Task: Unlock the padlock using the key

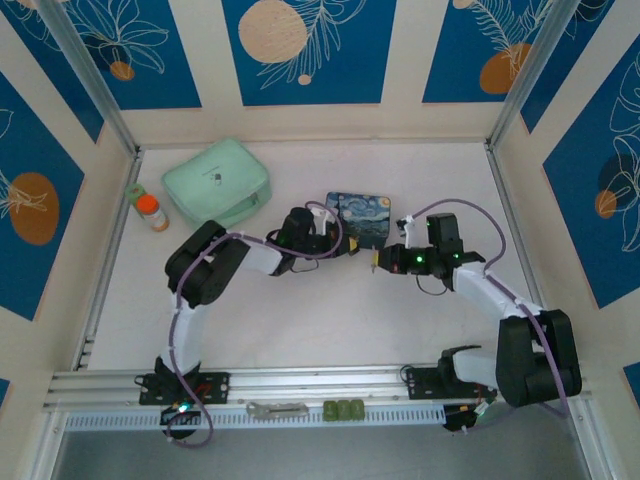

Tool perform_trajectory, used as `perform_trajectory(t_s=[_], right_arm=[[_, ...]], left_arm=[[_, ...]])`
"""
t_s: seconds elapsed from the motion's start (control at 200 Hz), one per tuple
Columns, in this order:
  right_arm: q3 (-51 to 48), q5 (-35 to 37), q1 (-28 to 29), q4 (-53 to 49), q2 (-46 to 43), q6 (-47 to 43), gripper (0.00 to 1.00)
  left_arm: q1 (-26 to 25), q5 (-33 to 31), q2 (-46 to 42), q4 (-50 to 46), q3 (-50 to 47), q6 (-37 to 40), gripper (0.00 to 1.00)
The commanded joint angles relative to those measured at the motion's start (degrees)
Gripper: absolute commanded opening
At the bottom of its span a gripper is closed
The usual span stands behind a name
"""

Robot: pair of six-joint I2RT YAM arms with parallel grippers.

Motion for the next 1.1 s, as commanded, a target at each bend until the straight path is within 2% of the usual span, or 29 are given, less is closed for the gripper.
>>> perform_trajectory(t_s=[0.0, 0.16, 0.38, 0.605, 0.77, 1.095], right_arm=[[0.59, -9.51, -0.45, 5.83, 0.64, -1.26, 0.00], [0.97, -13.55, -0.06, 6.54, 4.09, -0.08, 0.00], [1.95, -14.14, -0.02, 6.86, 10.73, 4.79, 0.00], [4.45, -14.21, -0.93, 4.51, 13.48, 6.34, 0.00], [4.33, -15.44, -2.83, 6.61, 13.97, 8.33, 0.00], [4.69, -15.72, -3.07, 7.69, 14.49, 9.17, 0.00]], left_arm=[[-0.22, 4.86, -3.41, 6.05, -1.09, -8.43, 0.00], [0.12, 5.31, -1.98, 14.61, -1.23, -17.45, 0.00], [0.74, 6.31, 0.78, 25.50, -0.88, -27.48, 0.00], [1.25, 6.98, 0.54, 26.35, -1.32, -27.87, 0.00], [1.44, 7.30, 0.71, 28.16, -1.89, -28.89, 0.00], [1.49, 9.00, 0.93, 30.62, -2.26, -29.23, 0.00]])
